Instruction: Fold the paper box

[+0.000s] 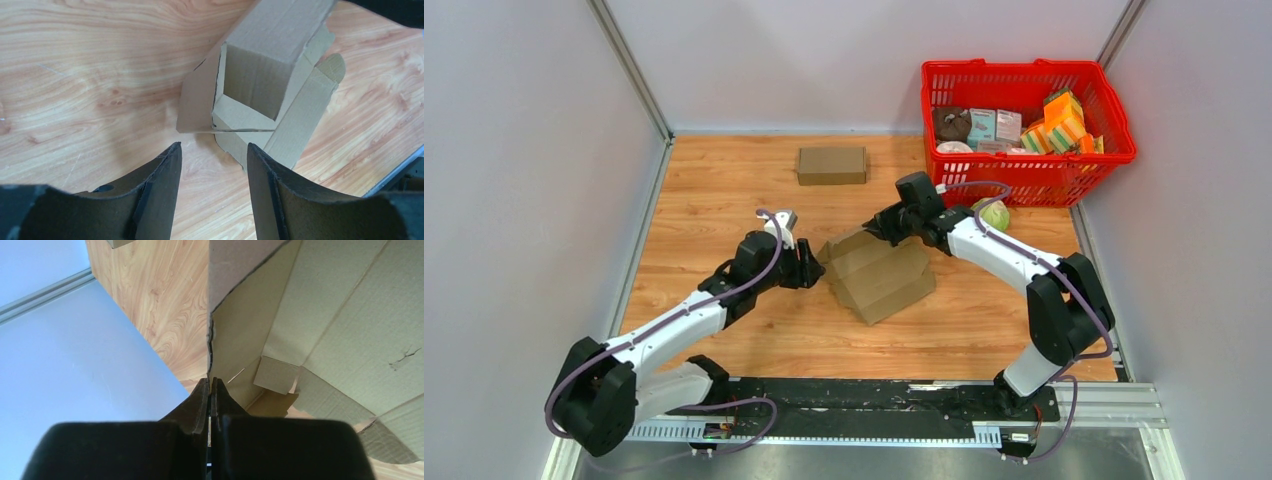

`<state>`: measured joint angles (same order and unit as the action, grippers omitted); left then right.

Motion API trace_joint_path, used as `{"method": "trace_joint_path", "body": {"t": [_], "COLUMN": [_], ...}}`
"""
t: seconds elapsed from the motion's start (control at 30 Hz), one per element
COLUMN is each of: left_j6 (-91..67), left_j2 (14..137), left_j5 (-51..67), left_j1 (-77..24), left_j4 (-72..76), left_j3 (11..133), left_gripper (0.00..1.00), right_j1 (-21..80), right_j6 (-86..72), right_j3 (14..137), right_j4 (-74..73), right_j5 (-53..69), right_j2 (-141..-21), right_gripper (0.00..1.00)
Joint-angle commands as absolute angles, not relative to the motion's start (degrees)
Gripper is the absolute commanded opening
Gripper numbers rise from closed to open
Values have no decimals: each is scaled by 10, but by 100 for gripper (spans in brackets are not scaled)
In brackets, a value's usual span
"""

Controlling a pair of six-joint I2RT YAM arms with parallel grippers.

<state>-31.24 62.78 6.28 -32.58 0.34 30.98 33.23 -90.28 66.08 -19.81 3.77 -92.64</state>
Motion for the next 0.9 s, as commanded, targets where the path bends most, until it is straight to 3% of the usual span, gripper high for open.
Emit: {"method": "trace_joint_path", "body": {"t": [0.0,0.4,0.87], "left_j6": [-285,-210,-204], "left_j2": [586,678,759], "left_j5": [45,55,-25], "left_j1": [-326,-344,-410], "left_j4": [68,118,145], "left_j3": [295,315,356], "left_gripper": [60,60,43], "right_j1": [331,332,339], "right_j6": [-853,-827,-781], "right_j3": [650,641,585], "right_j4": [-167,-147,-80], "right_j5": [11,4,-19], "right_j2": [-931,-958,-942], "right_gripper": [0,0,0]}}
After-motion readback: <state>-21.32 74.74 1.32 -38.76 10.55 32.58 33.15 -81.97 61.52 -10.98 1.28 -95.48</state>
